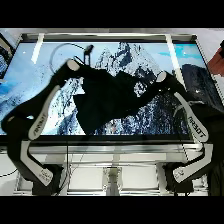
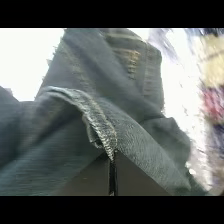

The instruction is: Fold the clothes and pants, and hang the long-sleeved shirts on hangers.

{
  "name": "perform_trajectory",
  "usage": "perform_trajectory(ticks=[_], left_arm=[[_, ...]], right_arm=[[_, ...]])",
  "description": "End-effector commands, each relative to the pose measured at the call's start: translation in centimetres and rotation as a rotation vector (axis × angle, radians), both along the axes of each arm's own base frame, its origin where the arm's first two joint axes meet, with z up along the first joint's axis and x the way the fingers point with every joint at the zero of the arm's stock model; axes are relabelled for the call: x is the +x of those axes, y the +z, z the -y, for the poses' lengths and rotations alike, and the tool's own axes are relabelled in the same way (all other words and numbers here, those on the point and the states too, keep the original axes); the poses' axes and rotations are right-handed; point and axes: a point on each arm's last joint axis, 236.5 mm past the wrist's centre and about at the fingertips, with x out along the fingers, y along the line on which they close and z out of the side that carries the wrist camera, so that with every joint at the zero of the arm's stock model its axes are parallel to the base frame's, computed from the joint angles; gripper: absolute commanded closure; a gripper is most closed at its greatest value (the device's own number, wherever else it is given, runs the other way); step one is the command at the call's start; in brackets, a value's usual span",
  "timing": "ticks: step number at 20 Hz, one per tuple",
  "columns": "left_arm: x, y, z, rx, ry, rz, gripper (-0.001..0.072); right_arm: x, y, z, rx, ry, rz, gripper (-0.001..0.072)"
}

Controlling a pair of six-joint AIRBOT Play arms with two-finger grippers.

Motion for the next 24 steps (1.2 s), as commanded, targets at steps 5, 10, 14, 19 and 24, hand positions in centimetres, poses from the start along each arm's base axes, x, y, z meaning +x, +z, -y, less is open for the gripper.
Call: perform_trajectory(ticks=[5,10,14,19,24], left_arm=[[-5.5,7.4,-27.5,0.464,0.361,-0.082,0.0686],[-10.8,9.7,-35.6,0.514,0.505,-0.168,0.0686],[-12.3,10.3,-38.3,0.543,0.559,-0.183,0.0686],[-14.2,9.1,-41.5,0.609,0.627,-0.258,0.0686],[-18.5,2.5,-42.2,0.618,0.597,-0.491,0.0686]], right_arm=[[2.4,11.3,14.1,-0.073,-0.407,0.239,0.0686],[1.1,16.4,21.1,-0.097,-0.630,0.355,0.0686],[0.2,18.2,25.8,-0.139,-0.783,0.393,0.0686],[-2.4,17.9,31.7,-0.210,-0.939,0.364,0.0686],[-5.9,12.1,30.0,-0.206,-0.854,0.188,0.0685]])
